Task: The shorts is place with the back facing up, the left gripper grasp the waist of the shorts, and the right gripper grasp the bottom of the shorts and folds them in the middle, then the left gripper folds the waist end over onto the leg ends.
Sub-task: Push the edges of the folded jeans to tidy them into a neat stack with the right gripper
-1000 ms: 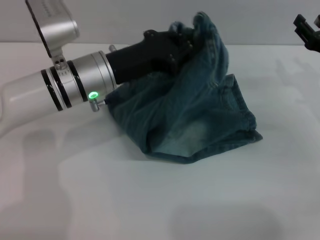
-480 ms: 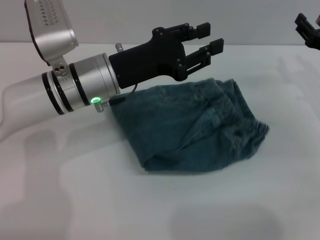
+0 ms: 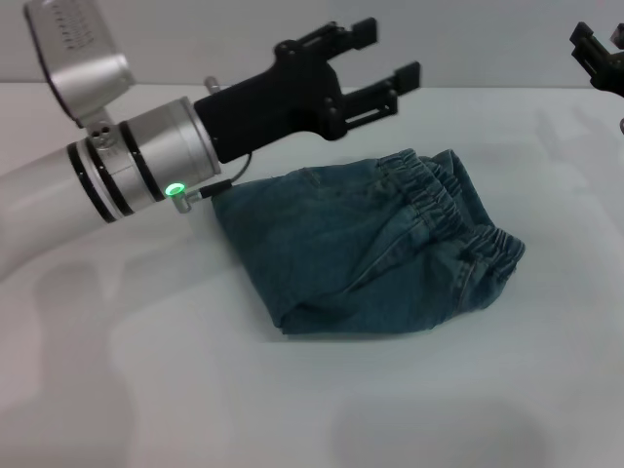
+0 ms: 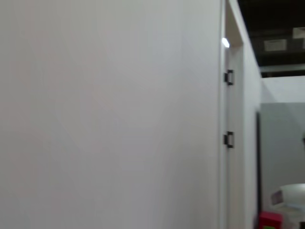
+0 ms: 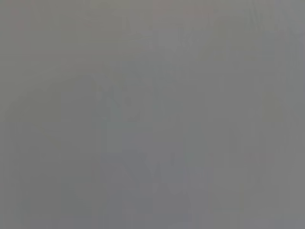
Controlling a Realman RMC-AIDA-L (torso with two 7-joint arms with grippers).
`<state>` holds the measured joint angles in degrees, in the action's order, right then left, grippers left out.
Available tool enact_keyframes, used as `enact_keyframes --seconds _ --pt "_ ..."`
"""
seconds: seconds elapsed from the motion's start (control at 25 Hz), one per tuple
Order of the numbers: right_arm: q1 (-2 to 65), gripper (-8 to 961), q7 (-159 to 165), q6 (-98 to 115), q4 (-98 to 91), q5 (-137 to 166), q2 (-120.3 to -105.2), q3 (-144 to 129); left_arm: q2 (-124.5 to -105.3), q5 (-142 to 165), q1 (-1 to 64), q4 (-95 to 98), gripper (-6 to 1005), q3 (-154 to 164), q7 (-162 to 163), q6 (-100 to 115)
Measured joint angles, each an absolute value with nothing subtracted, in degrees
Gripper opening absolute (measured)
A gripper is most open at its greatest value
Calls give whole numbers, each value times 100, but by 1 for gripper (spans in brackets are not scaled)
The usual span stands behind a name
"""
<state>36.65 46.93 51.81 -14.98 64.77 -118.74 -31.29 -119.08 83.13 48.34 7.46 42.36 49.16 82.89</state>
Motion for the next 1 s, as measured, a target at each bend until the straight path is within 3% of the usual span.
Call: enact_keyframes --seconds 0.12,0.64,1.0 --pt "3673 571 4693 5211 -1503 6477 -11879 -3128 -11908 7905 4626 746 768 4204 4740 8281" --pt "3566 571 4319 6463 -1529 6525 -11885 -3284 -11877 5153 3209 533 758 4022 3489 8265" --pt "3728 571 5463 7108 -2112 7444 -11860 -5496 -11854 4807 2696 293 759 3312 3197 8336"
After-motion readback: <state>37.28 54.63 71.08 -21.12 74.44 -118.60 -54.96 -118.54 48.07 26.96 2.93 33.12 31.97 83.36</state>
